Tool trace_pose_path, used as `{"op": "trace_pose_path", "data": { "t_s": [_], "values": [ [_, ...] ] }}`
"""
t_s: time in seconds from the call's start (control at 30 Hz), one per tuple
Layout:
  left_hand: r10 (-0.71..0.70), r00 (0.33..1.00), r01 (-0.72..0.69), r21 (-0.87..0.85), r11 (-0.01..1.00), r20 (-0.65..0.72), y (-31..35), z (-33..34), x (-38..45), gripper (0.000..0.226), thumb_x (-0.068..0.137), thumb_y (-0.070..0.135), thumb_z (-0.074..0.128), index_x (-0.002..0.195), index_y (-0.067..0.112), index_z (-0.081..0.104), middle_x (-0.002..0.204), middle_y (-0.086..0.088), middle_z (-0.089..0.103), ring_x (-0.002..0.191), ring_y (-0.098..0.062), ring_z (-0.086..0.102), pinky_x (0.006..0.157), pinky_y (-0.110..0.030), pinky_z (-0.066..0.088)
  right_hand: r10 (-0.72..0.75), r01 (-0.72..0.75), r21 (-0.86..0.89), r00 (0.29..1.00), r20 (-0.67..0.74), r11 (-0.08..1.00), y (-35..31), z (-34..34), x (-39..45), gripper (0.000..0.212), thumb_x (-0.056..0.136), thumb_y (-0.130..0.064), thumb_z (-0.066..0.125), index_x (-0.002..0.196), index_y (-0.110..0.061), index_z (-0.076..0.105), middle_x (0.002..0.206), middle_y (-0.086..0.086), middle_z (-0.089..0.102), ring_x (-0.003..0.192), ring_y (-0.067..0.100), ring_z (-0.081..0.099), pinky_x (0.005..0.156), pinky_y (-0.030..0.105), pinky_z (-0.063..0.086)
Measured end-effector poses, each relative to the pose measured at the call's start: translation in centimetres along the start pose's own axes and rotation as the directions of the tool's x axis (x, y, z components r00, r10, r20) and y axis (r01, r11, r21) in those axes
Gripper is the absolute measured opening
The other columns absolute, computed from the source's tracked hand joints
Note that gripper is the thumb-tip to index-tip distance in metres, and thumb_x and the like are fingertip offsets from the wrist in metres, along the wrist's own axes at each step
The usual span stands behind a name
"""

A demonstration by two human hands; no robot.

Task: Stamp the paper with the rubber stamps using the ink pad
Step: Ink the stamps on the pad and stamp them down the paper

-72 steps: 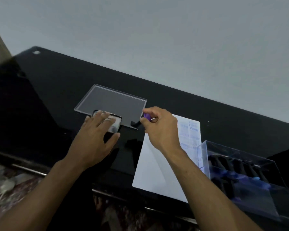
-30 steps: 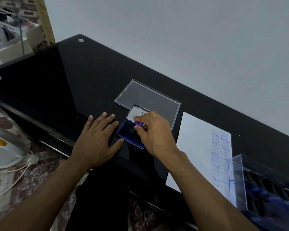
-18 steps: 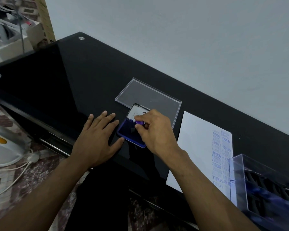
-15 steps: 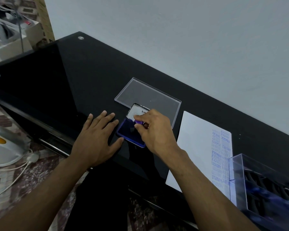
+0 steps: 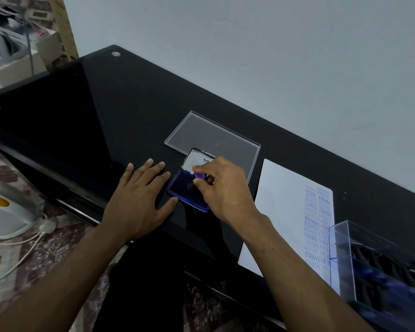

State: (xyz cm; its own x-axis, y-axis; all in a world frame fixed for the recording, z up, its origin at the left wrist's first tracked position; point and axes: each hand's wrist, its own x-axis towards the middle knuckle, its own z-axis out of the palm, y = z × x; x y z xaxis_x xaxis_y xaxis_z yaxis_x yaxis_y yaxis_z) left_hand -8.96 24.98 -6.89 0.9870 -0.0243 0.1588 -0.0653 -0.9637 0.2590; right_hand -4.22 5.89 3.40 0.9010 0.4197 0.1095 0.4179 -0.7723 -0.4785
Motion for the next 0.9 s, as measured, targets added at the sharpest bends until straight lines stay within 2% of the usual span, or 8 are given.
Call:
{"op": "trace_pose_path", "data": {
  "t_s": [0.5, 0.63, 0.73, 0.83, 0.9],
  "values": [
    [0.007, 1.000, -0.007, -0.033, 0.999, -0.003, 0.0, -0.1, -0.1, 0.080, 0.090, 0.074, 0.024, 0.148, 0.022, 0.047, 0.161, -0.001, 0.035, 0.154, -0.018, 0.017, 0.125, -0.052, 0.009, -0.009, 0.008, -0.015, 1.000, -0.012, 1.000, 0.2, 0.2, -0.3, 0.031, 0.094, -0.023, 0.064, 0.124, -0.022, 0.067, 0.118, -0.001, 0.062, 0.106, 0.009, 0.057, 0.097, 0.031, 0.050],
    [-0.001, 1.000, 0.002, -0.061, 0.998, 0.014, -0.1, -0.4, 0.0, 0.083, 0.087, 0.076, 0.025, 0.150, 0.025, 0.043, 0.162, 0.001, 0.031, 0.154, -0.017, 0.013, 0.126, -0.050, 0.007, 0.022, -0.017, 0.062, 0.997, -0.071, 0.998, 0.5, 0.3, -0.7, 0.030, 0.093, -0.021, 0.066, 0.123, -0.021, 0.068, 0.120, -0.002, 0.063, 0.101, 0.010, 0.061, 0.094, 0.029, 0.053],
    [-0.012, 1.000, 0.010, -0.151, 0.989, -0.009, 0.1, -0.8, 0.2, 0.084, 0.086, 0.075, 0.031, 0.151, 0.023, 0.042, 0.162, -0.001, 0.031, 0.154, -0.019, 0.016, 0.125, -0.048, 0.011, 0.075, -0.045, 0.167, 0.981, -0.177, 0.985, 1.1, -0.3, -1.4, 0.030, 0.091, -0.021, 0.069, 0.121, -0.024, 0.069, 0.115, -0.005, 0.062, 0.091, 0.006, 0.062, 0.085, 0.020, 0.055],
    [-0.006, 0.999, -0.001, -0.195, 0.981, -0.034, 1.3, -1.6, 0.5, 0.080, 0.089, 0.070, 0.041, 0.151, 0.020, 0.042, 0.163, -0.003, 0.030, 0.154, -0.019, 0.016, 0.125, -0.043, 0.016, 0.120, -0.084, 0.182, 0.973, -0.198, 0.980, 2.1, -1.8, -2.2, 0.028, 0.089, -0.020, 0.071, 0.117, -0.025, 0.071, 0.112, -0.008, 0.063, 0.088, 0.002, 0.058, 0.078, 0.005, 0.048],
    [0.003, 0.999, -0.010, -0.211, 0.977, -0.036, 2.7, -2.0, 1.0, 0.074, 0.093, 0.064, 0.049, 0.151, 0.020, 0.041, 0.163, -0.001, 0.028, 0.154, -0.017, 0.013, 0.124, -0.039, 0.014, 0.143, -0.108, 0.172, 0.967, -0.212, 0.979, 3.0, -2.9, -2.9, 0.028, 0.088, -0.020, 0.073, 0.115, -0.026, 0.072, 0.110, -0.008, 0.063, 0.086, 0.002, 0.059, 0.076, 0.003, 0.047]
  ]
}}
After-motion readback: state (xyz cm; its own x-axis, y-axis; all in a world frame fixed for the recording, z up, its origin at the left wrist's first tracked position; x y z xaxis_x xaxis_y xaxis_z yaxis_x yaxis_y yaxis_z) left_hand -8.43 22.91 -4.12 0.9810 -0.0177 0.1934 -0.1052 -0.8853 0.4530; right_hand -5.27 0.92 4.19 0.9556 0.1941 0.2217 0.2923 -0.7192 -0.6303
